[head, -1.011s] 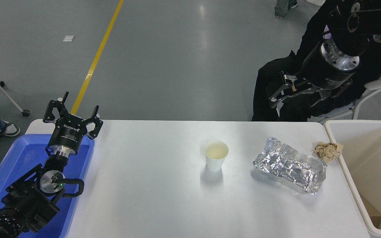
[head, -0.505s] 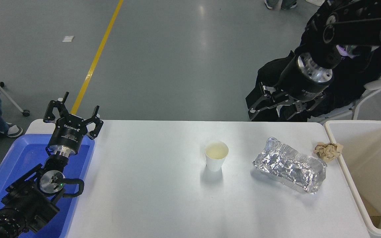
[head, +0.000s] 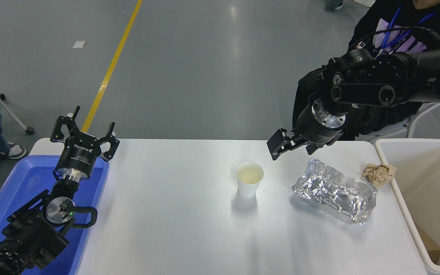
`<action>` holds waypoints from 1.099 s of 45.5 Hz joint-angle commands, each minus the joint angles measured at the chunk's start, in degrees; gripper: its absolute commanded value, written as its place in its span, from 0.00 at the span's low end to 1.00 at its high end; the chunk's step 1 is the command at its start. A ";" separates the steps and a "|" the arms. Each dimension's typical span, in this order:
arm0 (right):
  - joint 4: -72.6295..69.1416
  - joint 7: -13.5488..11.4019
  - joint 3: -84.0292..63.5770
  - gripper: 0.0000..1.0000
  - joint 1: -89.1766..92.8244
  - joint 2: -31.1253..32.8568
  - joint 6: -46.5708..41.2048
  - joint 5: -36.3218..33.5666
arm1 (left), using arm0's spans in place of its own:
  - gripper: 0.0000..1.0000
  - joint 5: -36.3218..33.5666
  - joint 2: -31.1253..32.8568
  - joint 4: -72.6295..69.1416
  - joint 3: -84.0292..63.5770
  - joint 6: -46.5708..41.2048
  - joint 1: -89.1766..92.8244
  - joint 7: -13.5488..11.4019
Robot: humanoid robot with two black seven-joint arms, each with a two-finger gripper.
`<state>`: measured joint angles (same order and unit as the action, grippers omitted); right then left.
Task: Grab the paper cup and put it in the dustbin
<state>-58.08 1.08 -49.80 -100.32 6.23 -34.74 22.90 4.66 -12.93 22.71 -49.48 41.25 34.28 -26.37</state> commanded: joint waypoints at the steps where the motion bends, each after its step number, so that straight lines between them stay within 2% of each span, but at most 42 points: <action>1: 3.24 -0.37 3.57 1.00 8.55 -5.52 7.14 6.44 | 0.98 0.00 0.01 -0.04 0.00 0.05 0.00 0.00; 5: 3.68 -0.37 4.36 1.00 10.49 -6.23 10.12 8.82 | 0.98 0.00 0.01 0.05 0.00 0.05 0.00 0.00; 13: 9.12 -0.37 4.45 1.00 13.57 -6.23 14.44 8.65 | 0.98 0.00 0.01 -0.04 0.00 -0.03 0.00 0.00; 20: 10.71 -0.37 4.71 1.00 14.36 -6.23 14.88 7.95 | 0.98 0.00 0.01 -0.04 0.00 -0.03 0.00 0.00; 34: 15.28 -0.37 5.15 1.00 19.37 -6.23 15.76 1.71 | 0.98 0.00 0.01 -0.04 0.00 -0.03 0.00 0.00; 41: 15.54 -0.37 5.15 0.95 20.25 -6.23 15.85 1.35 | 0.98 0.00 0.01 0.05 0.00 -0.03 0.00 0.00; 50: 16.86 -0.46 5.24 0.95 22.18 -6.23 15.93 1.35 | 0.98 0.00 0.01 -0.04 0.00 0.05 0.00 0.00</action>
<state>-42.70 0.69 -44.71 -80.34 0.04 -19.07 24.96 4.66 -12.92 22.69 -49.48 41.22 34.28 -26.37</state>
